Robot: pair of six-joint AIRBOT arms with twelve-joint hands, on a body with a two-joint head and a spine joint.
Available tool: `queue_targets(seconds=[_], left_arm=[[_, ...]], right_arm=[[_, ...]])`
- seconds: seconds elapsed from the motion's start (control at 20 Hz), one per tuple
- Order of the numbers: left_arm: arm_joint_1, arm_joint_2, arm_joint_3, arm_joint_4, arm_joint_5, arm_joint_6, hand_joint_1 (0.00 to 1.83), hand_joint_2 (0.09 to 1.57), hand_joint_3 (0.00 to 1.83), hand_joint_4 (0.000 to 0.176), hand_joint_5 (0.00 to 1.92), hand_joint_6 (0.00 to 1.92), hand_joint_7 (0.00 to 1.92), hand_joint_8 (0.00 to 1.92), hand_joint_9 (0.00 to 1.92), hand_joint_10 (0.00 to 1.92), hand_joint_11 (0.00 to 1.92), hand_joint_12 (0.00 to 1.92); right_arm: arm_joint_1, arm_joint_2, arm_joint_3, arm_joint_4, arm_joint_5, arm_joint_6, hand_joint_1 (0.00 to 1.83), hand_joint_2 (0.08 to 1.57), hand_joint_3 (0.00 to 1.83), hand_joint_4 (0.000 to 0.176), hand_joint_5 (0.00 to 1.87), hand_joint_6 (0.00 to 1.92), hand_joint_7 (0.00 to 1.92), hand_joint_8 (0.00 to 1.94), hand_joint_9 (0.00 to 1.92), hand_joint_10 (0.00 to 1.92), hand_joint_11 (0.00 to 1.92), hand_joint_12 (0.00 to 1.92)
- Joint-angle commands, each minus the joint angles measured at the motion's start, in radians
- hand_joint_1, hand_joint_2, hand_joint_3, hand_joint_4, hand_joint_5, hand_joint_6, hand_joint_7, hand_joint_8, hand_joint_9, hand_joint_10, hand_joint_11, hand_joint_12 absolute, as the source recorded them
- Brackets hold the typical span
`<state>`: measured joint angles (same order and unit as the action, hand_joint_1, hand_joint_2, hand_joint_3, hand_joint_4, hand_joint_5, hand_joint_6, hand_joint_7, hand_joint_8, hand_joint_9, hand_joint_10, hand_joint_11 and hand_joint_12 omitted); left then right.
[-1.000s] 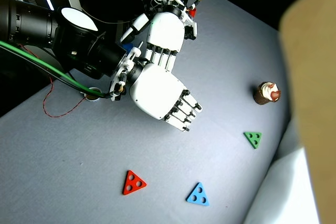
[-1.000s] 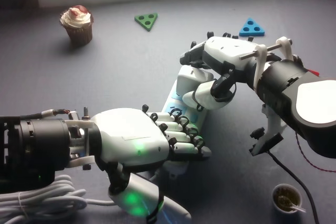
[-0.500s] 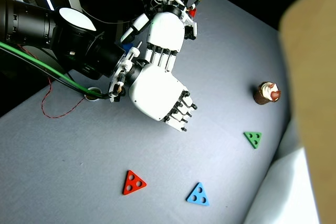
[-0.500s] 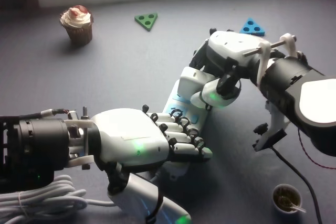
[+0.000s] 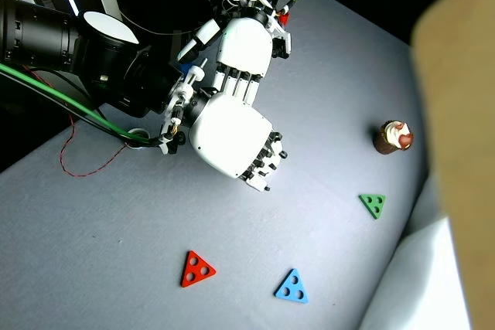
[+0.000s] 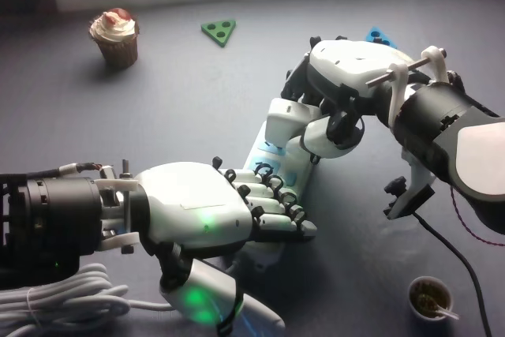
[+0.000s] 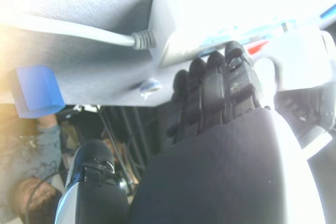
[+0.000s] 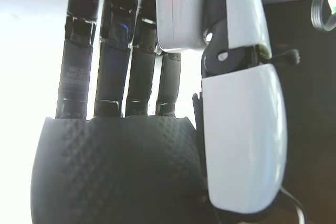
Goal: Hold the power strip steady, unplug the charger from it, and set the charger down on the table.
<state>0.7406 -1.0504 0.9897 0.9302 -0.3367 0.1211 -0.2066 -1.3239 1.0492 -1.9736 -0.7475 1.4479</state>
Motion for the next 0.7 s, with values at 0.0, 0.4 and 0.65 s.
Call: queue_targets(seconds=[0.0, 0.4, 0.65], left_arm=[[-0.005, 0.001, 0.004, -0.018, -0.028, -0.011, 0.00, 1.09, 0.00, 0.000, 0.13, 0.00, 0.14, 0.00, 0.13, 0.00, 0.10, 0.04], [-0.009, 0.001, 0.004, -0.018, -0.027, -0.011, 0.00, 1.09, 0.00, 0.000, 0.13, 0.00, 0.14, 0.00, 0.13, 0.00, 0.11, 0.04], [0.029, -0.018, 0.008, 0.005, -0.032, -0.083, 0.00, 1.10, 0.00, 0.000, 0.14, 0.00, 0.14, 0.00, 0.13, 0.00, 0.11, 0.04]], right_arm=[[0.014, 0.018, -0.005, -0.125, -0.053, 0.038, 1.25, 1.03, 0.00, 0.032, 1.13, 0.73, 1.24, 0.54, 1.22, 0.00, 0.66, 0.98], [0.055, 0.074, -0.042, -0.194, -0.053, 0.044, 1.25, 1.05, 0.00, 0.021, 1.07, 0.81, 1.22, 0.59, 1.21, 0.00, 0.64, 0.99], [0.056, 0.092, -0.067, -0.214, -0.053, 0.040, 1.25, 1.04, 0.00, 0.014, 1.08, 0.79, 1.23, 0.58, 1.24, 0.01, 0.66, 0.98]])
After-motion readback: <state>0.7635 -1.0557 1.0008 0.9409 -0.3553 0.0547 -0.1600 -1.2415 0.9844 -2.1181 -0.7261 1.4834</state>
